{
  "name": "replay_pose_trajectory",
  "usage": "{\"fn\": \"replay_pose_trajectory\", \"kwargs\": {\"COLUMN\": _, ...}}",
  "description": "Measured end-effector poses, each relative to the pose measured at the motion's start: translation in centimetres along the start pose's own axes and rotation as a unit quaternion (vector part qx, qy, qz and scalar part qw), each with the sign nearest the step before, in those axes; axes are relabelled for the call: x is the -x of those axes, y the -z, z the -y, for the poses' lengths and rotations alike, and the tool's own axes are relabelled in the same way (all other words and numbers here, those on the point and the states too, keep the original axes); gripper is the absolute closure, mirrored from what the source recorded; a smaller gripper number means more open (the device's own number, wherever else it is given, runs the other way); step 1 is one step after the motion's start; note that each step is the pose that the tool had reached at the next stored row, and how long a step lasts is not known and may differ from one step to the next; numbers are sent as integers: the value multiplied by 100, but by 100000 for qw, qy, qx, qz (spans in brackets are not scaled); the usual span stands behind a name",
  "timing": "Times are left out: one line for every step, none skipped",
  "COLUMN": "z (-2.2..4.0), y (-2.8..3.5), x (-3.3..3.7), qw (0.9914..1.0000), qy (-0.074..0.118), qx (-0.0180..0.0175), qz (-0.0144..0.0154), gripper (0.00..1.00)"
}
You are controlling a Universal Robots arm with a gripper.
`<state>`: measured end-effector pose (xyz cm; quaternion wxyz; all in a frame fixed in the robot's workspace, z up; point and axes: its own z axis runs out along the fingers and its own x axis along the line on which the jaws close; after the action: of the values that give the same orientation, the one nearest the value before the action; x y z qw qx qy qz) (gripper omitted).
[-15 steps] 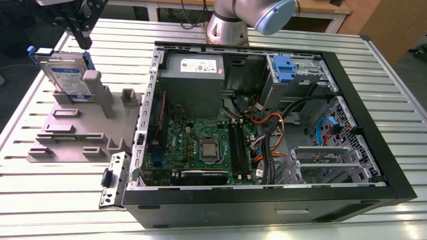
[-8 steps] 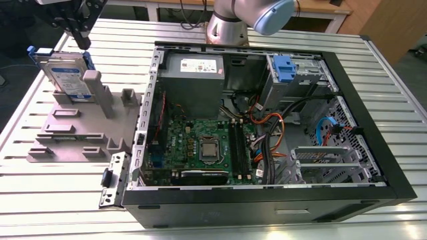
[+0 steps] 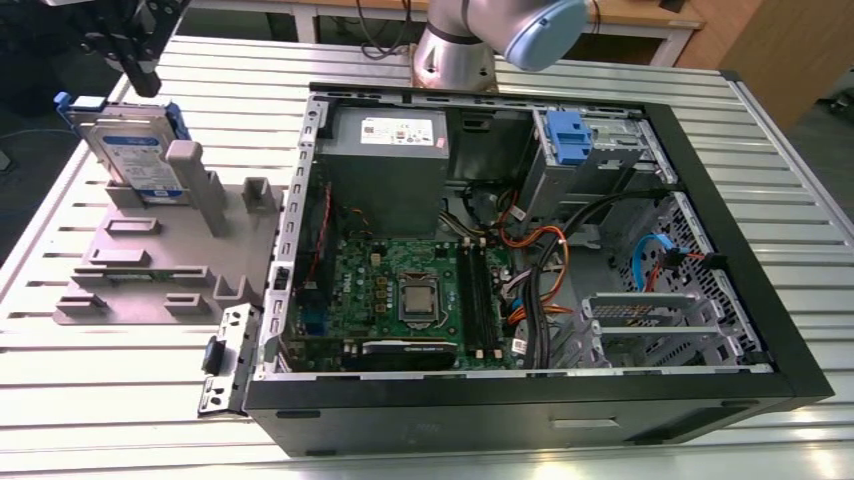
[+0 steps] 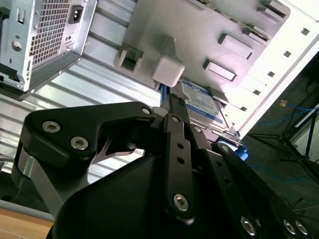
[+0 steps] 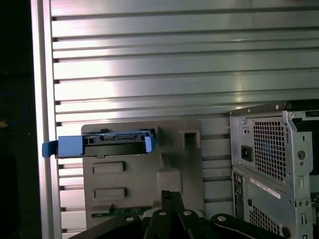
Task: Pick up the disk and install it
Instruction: 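Reach for the disk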
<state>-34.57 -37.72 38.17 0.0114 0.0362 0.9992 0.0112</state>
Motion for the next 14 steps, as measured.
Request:
{"fn": "replay_pose_trajectory", "kwargs": {"z": 1, "y": -1, "x": -18, "qw": 100000, "qy": 1, "qx": 0, "qz": -43, "gripper": 89}}
{"fn": "replay_pose_trajectory", "kwargs": {"z": 2, "y": -2, "x": -36, "qw": 100000, "qy": -2, "qx": -5, "qz": -96, "gripper": 89}}
{"fn": "replay_pose_trajectory", "kwargs": {"z": 4, "y": -3, "x": -53, "qw": 100000, "qy": -2, "qx": -8, "qz": -148, "gripper": 89}}
{"fn": "replay_pose_trajectory", "kwargs": {"z": 5, "y": -4, "x": -71, "qw": 100000, "qy": -4, "qx": -9, "qz": -203, "gripper": 89}}
{"fn": "replay_pose_trajectory", "kwargs": {"z": 6, "y": -5, "x": -88, "qw": 100000, "qy": -2, "qx": -15, "qz": -260, "gripper": 89}}
{"fn": "replay_pose_trajectory", "kwargs": {"z": 6, "y": -5, "x": -104, "qw": 100000, "qy": -4, "qx": -18, "qz": -315, "gripper": 89}}
{"fn": "replay_pose_trajectory", "kwargs": {"z": 6, "y": -5, "x": -118, "qw": 99999, "qy": -9, "qx": -24, "qz": -362, "gripper": 89}}
{"fn": "replay_pose_trajectory", "kwargs": {"z": 7, "y": -6, "x": -125, "qw": 99999, "qy": -10, "qx": -24, "qz": -397, "gripper": 89}}
{"fn": "replay_pose_trajectory", "kwargs": {"z": 7, "y": -6, "x": -125, "qw": 99999, "qy": -8, "qx": -24, "qz": -398, "gripper": 89}}
{"fn": "replay_pose_trajectory", "kwargs": {"z": 7, "y": -6, "x": -125, "qw": 99999, "qy": -4, "qx": -25, "qz": -402, "gripper": 89}}
{"fn": "replay_pose_trajectory", "kwargs": {"z": 7, "y": -6, "x": -125, "qw": 99999, "qy": -4, "qx": -25, "qz": -405, "gripper": 89}}
{"fn": "replay_pose_trajectory", "kwargs": {"z": 7, "y": -6, "x": -125, "qw": 99999, "qy": -8, "qx": -25, "qz": -407, "gripper": 89}}
{"fn": "replay_pose_trajectory", "kwargs": {"z": 7, "y": -6, "x": -126, "qw": 99999, "qy": -7, "qx": -27, "qz": -411, "gripper": 89}}
{"fn": "replay_pose_trajectory", "kwargs": {"z": 7, "y": -6, "x": -126, "qw": 99999, "qy": -10, "qx": -26, "qz": -412, "gripper": 89}}
